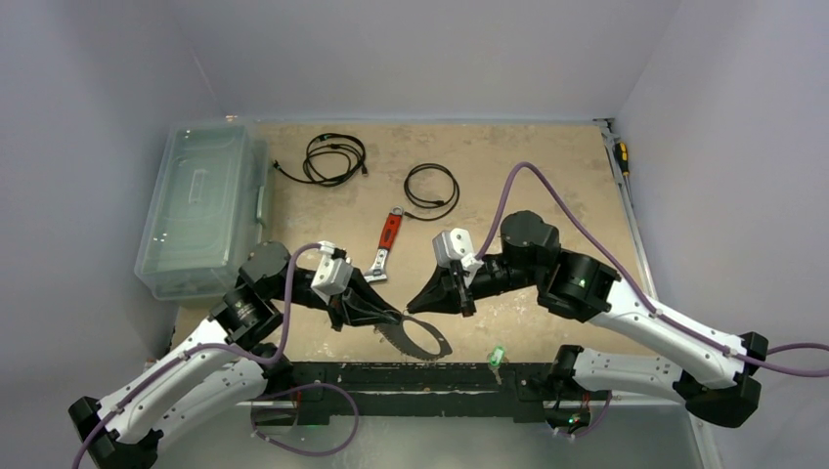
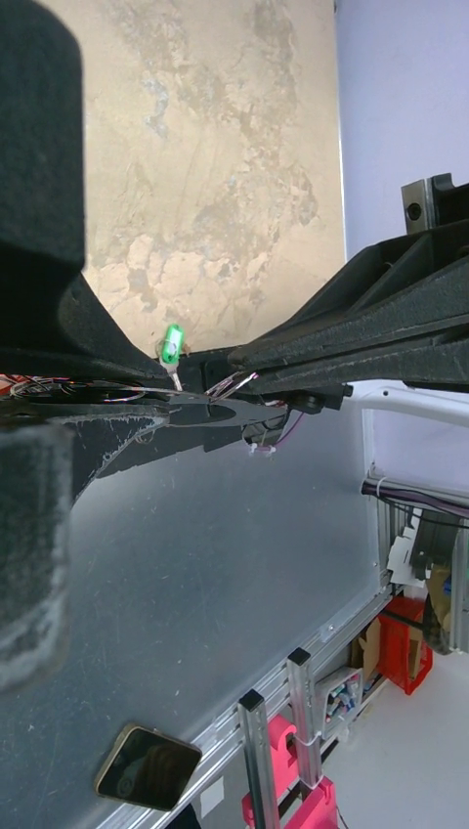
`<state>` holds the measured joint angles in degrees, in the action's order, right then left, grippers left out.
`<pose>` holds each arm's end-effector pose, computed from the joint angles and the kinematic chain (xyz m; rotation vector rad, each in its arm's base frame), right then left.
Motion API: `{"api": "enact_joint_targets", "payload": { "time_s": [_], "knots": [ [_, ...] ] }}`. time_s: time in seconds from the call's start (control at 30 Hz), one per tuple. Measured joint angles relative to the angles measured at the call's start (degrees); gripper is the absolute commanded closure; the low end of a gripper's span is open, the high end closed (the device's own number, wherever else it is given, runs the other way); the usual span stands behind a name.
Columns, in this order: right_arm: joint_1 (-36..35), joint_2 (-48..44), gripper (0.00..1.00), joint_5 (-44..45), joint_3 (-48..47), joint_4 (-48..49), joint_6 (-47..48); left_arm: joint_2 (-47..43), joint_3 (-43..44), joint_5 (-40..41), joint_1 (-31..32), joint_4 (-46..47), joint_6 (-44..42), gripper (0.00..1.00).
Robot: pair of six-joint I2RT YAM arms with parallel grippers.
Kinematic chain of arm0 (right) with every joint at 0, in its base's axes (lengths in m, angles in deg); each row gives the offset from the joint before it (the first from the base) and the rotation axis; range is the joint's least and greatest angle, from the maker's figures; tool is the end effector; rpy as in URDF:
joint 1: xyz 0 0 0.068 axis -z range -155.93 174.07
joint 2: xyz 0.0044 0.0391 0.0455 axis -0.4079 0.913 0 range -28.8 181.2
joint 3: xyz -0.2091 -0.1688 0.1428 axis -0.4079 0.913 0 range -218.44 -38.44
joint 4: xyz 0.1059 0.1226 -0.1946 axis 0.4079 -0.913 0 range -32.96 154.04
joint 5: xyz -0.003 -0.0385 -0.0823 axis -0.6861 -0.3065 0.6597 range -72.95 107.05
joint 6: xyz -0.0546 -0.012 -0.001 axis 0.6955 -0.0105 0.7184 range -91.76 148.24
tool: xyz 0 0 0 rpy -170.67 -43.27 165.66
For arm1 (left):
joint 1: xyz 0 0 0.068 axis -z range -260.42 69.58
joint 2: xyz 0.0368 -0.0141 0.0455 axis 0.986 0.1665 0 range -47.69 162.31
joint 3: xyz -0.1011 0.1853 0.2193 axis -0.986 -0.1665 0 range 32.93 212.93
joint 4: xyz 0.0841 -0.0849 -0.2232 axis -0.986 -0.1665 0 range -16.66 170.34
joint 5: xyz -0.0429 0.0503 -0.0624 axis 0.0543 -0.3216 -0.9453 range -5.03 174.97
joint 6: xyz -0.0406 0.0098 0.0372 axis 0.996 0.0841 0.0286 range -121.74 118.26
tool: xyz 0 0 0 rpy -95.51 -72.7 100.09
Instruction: Put the keys on the keyring
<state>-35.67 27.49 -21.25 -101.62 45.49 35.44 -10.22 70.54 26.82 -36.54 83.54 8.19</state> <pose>0.0726 0.1717 0.4269 -1.4440 1.2433 1.2323 0.0601 -0.1033 0.3600 1.2886 1.1814 -1.4691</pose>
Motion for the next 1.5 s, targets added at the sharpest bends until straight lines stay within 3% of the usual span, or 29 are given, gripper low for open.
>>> {"api": "enact_joint_targets", "payload": {
  "time_s": [0.33,0.37,0.47,0.53,0.6,1.0,1.5],
  "knots": [
    [-1.2,2.5,1.0,3.5,-2.6,-5.8,2.2,1.9,1.7,1.4,0.0,-6.7,-1.2,1.0],
    [-1.4,2.8,1.0,4.2,-2.6,-6.2,2.3,2.0,1.7,2.0,0.0,-7.6,-1.6,0.92],
    [-1.5,3.3,1.0,5.7,-2.6,-6.8,2.6,2.1,1.7,4.0,0.0,-9.6,-2.9,0.54],
    [-1.7,3.4,1.0,6.3,-2.6,-7.3,2.8,1.9,1.8,5.5,0.0,-9.9,-3.7,0.43],
    [-1.7,3.3,1.0,6.9,-2.6,-7.5,2.9,1.3,1.8,6.5,0.0,-10.2,-4.2,0.39],
    [-1.9,3.8,1.0,8.8,-2.6,-7.6,2.9,-2.4,2.4,9.7,0.0,-9.3,-6.6,0.39],
    [-2.3,3.9,1.0,8.8,-2.6,-5.8,2.7,4.1,2.4,8.0,0.0,-5.1,-4.6,0.62]
  ]
}}
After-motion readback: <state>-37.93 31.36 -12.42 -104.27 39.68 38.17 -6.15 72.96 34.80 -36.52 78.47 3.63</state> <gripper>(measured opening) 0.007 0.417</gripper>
